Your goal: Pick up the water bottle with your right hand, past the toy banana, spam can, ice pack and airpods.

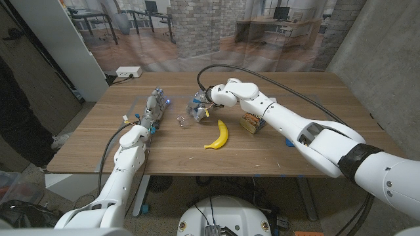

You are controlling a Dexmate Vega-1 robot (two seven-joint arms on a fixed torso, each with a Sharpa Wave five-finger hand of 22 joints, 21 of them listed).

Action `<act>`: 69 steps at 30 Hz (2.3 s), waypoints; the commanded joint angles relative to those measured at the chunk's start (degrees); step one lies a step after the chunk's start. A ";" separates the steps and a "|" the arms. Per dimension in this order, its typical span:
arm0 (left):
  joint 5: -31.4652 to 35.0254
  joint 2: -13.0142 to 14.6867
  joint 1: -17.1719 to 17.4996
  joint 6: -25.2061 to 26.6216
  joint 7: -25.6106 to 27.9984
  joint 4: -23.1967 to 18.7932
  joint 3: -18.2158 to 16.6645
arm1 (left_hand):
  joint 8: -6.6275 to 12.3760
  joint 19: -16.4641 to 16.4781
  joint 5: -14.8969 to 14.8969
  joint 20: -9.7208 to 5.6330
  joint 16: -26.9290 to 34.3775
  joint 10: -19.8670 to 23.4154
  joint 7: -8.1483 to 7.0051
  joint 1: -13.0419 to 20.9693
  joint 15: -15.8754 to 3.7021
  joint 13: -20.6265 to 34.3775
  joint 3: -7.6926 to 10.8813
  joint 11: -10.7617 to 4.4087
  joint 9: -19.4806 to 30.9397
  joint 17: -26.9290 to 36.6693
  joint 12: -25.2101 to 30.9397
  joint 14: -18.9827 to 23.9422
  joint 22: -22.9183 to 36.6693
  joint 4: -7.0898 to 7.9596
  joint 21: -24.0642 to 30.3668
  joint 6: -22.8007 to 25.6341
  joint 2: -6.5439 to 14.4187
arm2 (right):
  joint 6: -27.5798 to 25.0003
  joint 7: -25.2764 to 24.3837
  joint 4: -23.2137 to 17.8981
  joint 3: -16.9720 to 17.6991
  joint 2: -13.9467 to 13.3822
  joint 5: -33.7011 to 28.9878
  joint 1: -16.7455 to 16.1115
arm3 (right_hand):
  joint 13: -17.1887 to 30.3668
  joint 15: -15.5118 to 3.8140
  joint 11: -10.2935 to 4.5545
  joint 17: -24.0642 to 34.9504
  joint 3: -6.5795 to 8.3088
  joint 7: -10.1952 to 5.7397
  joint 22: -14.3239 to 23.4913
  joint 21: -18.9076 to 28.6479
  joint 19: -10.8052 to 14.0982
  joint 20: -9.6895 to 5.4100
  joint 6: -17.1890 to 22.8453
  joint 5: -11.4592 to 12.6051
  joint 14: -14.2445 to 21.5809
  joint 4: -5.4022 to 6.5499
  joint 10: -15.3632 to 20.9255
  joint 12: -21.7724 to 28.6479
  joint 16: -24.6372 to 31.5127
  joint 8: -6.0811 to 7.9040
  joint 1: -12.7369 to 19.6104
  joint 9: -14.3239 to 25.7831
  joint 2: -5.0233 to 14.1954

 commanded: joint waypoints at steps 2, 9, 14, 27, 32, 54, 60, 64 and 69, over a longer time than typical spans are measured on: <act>0.07 -0.13 -0.33 -0.23 -0.09 0.44 -0.03 | 0.18 -5.89 0.27 0.18 0.17 -5.21 -0.07 -0.49 0.08 0.32 -0.33 -0.07 0.12 0.33 0.26 -7.25 0.07 0.01 -0.09 -4.90 1.29 | 0.82 -3.54 -1.42 0.51 -0.98 -1.06 -1.08 | 0.49 -7.44 -0.15 1.85 0.37 -1.78 0.69 1.62 1.74 -0.31 4.83 -0.09 1.70 -0.71 1.93 0.73 2.00 1.03 3.49 0.32 2.10; 0.22 -0.11 -0.56 -0.29 -0.22 0.53 0.10 | 0.18 -5.84 0.27 0.08 0.16 -5.26 -0.16 -0.49 0.03 0.32 -0.35 0.04 0.12 0.33 0.24 -7.28 0.08 0.01 -0.15 -4.90 1.30 | 1.10 -3.93 -2.02 1.39 -1.15 -0.47 -1.23 | 0.68 -6.99 0.11 2.84 -0.46 -1.62 0.68 1.55 0.52 0.39 4.90 -0.64 1.05 0.04 1.69 0.50 2.42 0.87 3.24 0.37 1.99; 0.21 -0.11 -0.61 -0.14 -0.37 0.52 0.15 | 0.19 -5.86 0.27 0.12 0.14 -5.27 -0.17 -0.48 0.11 0.32 -0.36 -0.01 0.12 0.33 0.24 -7.33 0.08 0.00 -0.21 -4.89 1.31 | 1.21 -4.00 -2.63 2.05 -1.30 0.00 -1.27 | 0.75 -6.88 0.22 2.80 -0.65 -1.50 0.61 1.37 -0.35 0.52 4.75 -0.81 0.65 0.40 1.56 0.36 2.01 0.72 2.91 0.40 1.93; 0.33 -0.11 -0.86 -0.29 -0.58 0.51 0.33 | 0.18 -5.85 0.28 0.15 0.14 -5.29 -0.18 -0.44 0.04 0.32 -0.38 -0.01 0.12 0.33 0.24 -7.34 0.08 -0.03 -0.33 -4.91 1.32 | 1.15 -5.08 -4.85 3.27 -1.89 0.21 -1.86 | 0.88 -6.97 0.13 2.96 -0.65 -1.49 0.46 1.53 -0.69 0.42 4.85 -1.09 0.81 0.63 1.73 0.24 1.81 0.55 3.07 0.45 2.25; 0.44 -0.02 -0.88 -0.16 -0.57 0.30 0.44 | 0.18 -5.83 0.29 0.17 0.16 -5.33 -0.16 -0.43 0.09 0.32 -0.39 -0.01 0.12 0.32 0.22 -7.28 0.08 -0.04 -0.36 -4.91 1.32 | 1.17 -4.95 -6.30 3.89 -2.25 0.58 -2.41 | 0.93 -6.89 0.27 2.96 -0.68 -1.53 0.40 1.56 -0.88 0.43 4.89 -1.19 0.89 0.67 1.77 0.19 1.69 0.49 3.12 0.46 2.23; 0.42 0.20 -0.66 -0.09 -0.30 -0.54 0.58 | 0.18 -5.70 0.30 0.13 0.15 -5.26 -0.20 -0.39 0.07 0.32 -0.43 0.00 0.12 0.32 0.26 -7.30 0.09 -0.06 -0.55 -4.91 1.34 | 1.01 -6.47 -9.52 5.51 -2.58 0.51 -3.29 | 1.06 -6.85 -0.02 3.05 -0.84 -1.66 0.05 1.38 -2.34 0.36 4.83 -1.63 0.40 0.95 1.73 -0.21 0.89 0.14 3.16 0.53 2.26; 0.36 0.25 -0.51 0.03 -0.25 -0.84 0.63 | 0.17 -5.73 0.30 0.17 0.16 -5.27 -0.23 -0.39 0.05 0.32 -0.45 -0.12 0.12 0.32 0.26 -7.28 0.10 -0.06 -0.63 -4.94 1.35 | 0.71 -7.02 -9.82 5.95 -2.63 0.46 -3.32 | 1.09 -6.90 -0.08 3.11 -0.87 -1.55 -0.04 1.41 -2.45 0.40 5.03 -1.73 0.53 0.96 1.97 -0.21 0.86 0.14 3.24 0.55 2.27; 0.31 0.23 -0.34 0.08 -0.14 -1.12 0.64 | 0.18 -5.70 0.31 0.19 0.16 -5.29 -0.17 -0.38 0.10 0.32 -0.45 -0.04 0.12 0.32 0.25 -7.28 0.10 -0.06 -0.66 -4.93 1.35 | 0.47 -7.40 -9.99 6.11 -2.67 0.25 -3.36 | 1.12 -6.87 -0.05 3.09 -0.90 -1.57 -0.08 1.43 -2.48 0.37 5.07 -1.77 0.57 0.99 2.00 -0.23 0.78 0.12 3.21 0.56 2.24; 0.26 0.30 -0.06 0.18 -0.02 -1.55 0.67 | 0.17 -5.69 0.31 0.19 0.14 -5.25 -0.19 -0.37 0.04 0.32 -0.46 0.02 0.13 0.32 0.27 -7.33 0.10 -0.07 -0.71 -4.95 1.36 | 0.35 -8.01 -10.30 6.31 -2.73 0.08 -3.36 | 1.15 -6.83 -0.09 3.08 -0.83 -1.60 -0.15 1.47 -2.52 0.37 5.22 -1.81 0.59 0.85 2.15 -0.25 0.66 0.11 3.48 0.57 2.22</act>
